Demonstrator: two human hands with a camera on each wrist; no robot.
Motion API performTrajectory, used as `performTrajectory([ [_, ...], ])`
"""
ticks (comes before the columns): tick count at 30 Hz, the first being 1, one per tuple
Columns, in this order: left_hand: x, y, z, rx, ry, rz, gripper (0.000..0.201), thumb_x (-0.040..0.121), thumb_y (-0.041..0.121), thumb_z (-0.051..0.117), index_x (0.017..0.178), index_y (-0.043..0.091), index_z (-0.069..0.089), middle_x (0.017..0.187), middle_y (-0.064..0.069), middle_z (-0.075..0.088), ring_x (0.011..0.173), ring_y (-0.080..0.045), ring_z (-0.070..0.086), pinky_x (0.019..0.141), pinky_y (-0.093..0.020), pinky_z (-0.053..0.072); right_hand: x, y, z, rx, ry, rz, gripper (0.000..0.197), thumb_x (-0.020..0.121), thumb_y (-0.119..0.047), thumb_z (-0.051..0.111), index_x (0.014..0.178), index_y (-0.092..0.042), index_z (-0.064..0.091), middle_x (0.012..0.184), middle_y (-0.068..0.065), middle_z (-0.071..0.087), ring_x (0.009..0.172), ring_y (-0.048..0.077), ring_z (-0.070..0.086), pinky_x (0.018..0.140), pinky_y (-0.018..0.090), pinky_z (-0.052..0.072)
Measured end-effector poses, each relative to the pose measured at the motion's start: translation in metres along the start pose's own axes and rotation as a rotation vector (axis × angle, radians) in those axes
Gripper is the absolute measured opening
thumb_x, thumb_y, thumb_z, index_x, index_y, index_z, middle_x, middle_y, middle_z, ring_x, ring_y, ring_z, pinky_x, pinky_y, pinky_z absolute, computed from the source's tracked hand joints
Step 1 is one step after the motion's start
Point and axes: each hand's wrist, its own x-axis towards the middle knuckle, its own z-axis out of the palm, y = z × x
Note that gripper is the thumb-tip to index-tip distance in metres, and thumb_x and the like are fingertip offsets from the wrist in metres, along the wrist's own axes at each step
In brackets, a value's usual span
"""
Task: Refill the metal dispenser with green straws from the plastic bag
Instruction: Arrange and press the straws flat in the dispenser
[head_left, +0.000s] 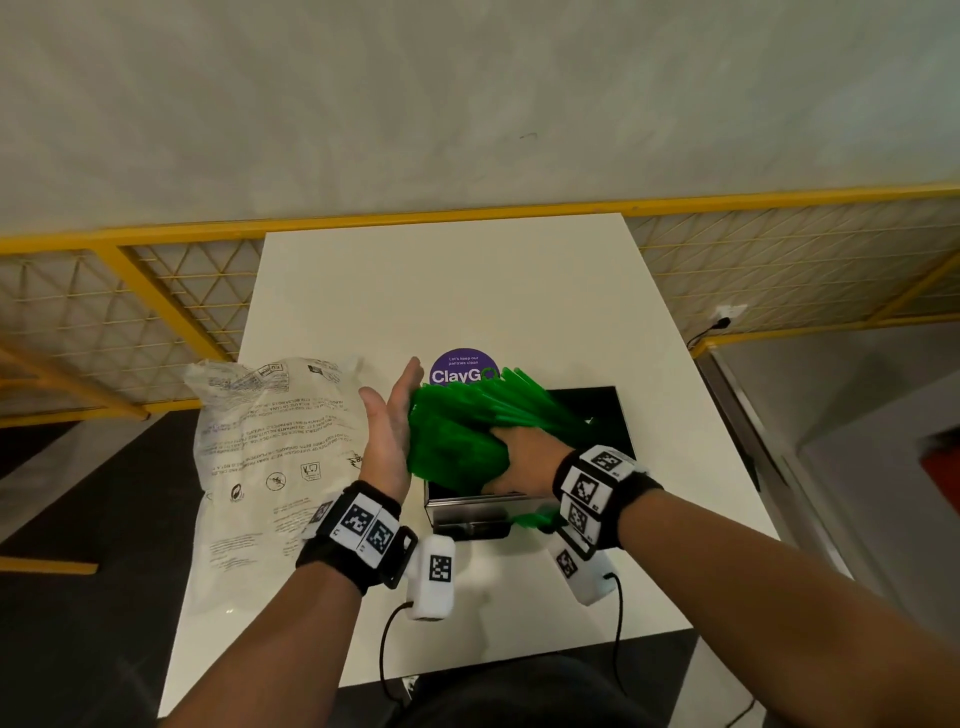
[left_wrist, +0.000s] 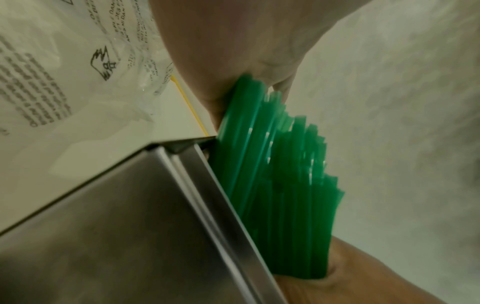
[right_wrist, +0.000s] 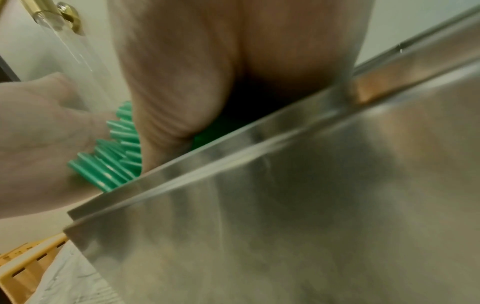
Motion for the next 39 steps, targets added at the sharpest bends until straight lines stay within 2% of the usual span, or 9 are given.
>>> performTrajectory([
  [5, 0.0, 0.001, 0.002, 0.0, 0.02, -0.014, 0.072, 0.091, 0.063, -0.003, 0.144, 0.03, 0.031, 0.15, 0.009, 0.033, 0.13, -0.009, 0.034, 0.104, -0.031, 0.029, 0.0, -0.002, 0.001, -0.073, 0.065, -0.021, 0.06, 0.073, -0.023, 0.075, 0.128, -0.019, 0.051, 0.122, 0.006, 0.061, 0.111, 0.025, 0.058, 0.097, 0.034, 0.048],
  [9, -0.003, 0.0, 0.005, 0.069, 0.048, -0.014, 0.055, 0.099, 0.052, 0.002, 0.139, 0.035, 0.037, 0.127, 0.014, 0.049, 0.12, -0.008, 0.047, 0.093, -0.02, 0.04, -0.003, -0.004, 0.001, -0.084, 0.113, -0.05, 0.059, 0.07, -0.019, 0.074, 0.125, -0.02, 0.051, 0.116, 0.007, 0.063, 0.105, 0.026, 0.061, 0.091, 0.033, 0.051],
  [12, -0.009, 0.0, 0.005, 0.185, 0.074, 0.07, 0.045, 0.098, 0.051, 0.025, 0.137, 0.035, 0.041, 0.131, 0.014, 0.049, 0.127, -0.007, 0.044, 0.102, -0.023, 0.037, -0.005, -0.009, -0.002, -0.129, 0.119, -0.063, 0.061, 0.07, -0.019, 0.073, 0.126, -0.021, 0.05, 0.111, 0.008, 0.064, 0.099, 0.027, 0.063, 0.086, 0.036, 0.054],
  [15, -0.009, -0.004, 0.0, 0.266, 0.154, 0.165, 0.04, 0.099, 0.023, 0.044, 0.139, 0.02, 0.043, 0.14, 0.0, 0.048, 0.127, -0.006, 0.044, 0.101, -0.017, 0.037, -0.005, -0.016, -0.004, -0.215, 0.124, -0.095, 0.06, 0.071, -0.021, 0.072, 0.126, -0.02, 0.047, 0.107, 0.008, 0.064, 0.093, 0.029, 0.064, 0.08, 0.038, 0.056],
  [18, -0.006, -0.007, -0.003, 0.221, 0.217, 0.178, 0.039, 0.098, 0.015, 0.046, 0.137, 0.017, 0.046, 0.136, -0.003, 0.052, 0.123, -0.009, 0.049, 0.091, -0.011, 0.043, -0.003, -0.023, -0.007, -0.305, 0.137, -0.105, 0.06, 0.074, -0.022, 0.071, 0.128, -0.019, 0.044, 0.105, 0.009, 0.064, 0.091, 0.03, 0.064, 0.077, 0.039, 0.056],
  [26, -0.014, -0.025, 0.001, 0.422, 0.148, 0.134, 0.043, 0.1, 0.03, 0.038, 0.143, 0.029, 0.035, 0.145, 0.013, 0.036, 0.133, 0.0, 0.031, 0.111, -0.023, 0.025, -0.001, -0.011, 0.006, -0.253, 0.12, -0.006, 0.062, 0.076, -0.017, 0.066, 0.13, -0.02, 0.037, 0.106, 0.01, 0.062, 0.097, 0.031, 0.062, 0.082, 0.042, 0.054],
  [30, -0.013, -0.021, -0.002, 0.478, 0.159, 0.161, 0.048, 0.099, 0.029, 0.043, 0.145, 0.026, 0.032, 0.15, 0.008, 0.032, 0.137, -0.003, 0.028, 0.117, -0.035, 0.025, -0.006, 0.0, 0.004, -0.055, 0.118, 0.027, 0.065, 0.075, -0.016, 0.067, 0.134, -0.019, 0.04, 0.115, 0.008, 0.06, 0.103, 0.026, 0.06, 0.089, 0.036, 0.052],
  [35, -0.02, -0.02, 0.001, 0.736, 0.104, 0.417, 0.066, 0.087, 0.056, 0.038, 0.146, 0.03, 0.024, 0.154, 0.008, 0.016, 0.14, 0.003, 0.011, 0.108, -0.004, 0.01, -0.021, 0.007, 0.003, 0.073, 0.151, 0.014, 0.066, 0.077, -0.023, 0.069, 0.137, -0.017, 0.041, 0.127, 0.009, 0.054, 0.114, 0.023, 0.055, 0.097, 0.032, 0.047],
  [39, -0.015, -0.026, 0.004, 0.861, 0.045, 0.395, 0.073, 0.083, 0.064, 0.034, 0.147, 0.031, 0.023, 0.157, 0.004, 0.016, 0.142, -0.004, 0.012, 0.114, -0.026, 0.018, -0.046, 0.014, -0.008, 0.062, 0.217, -0.043, 0.061, 0.081, -0.029, 0.068, 0.135, -0.018, 0.044, 0.128, 0.004, 0.055, 0.116, 0.018, 0.053, 0.098, 0.028, 0.044],
])
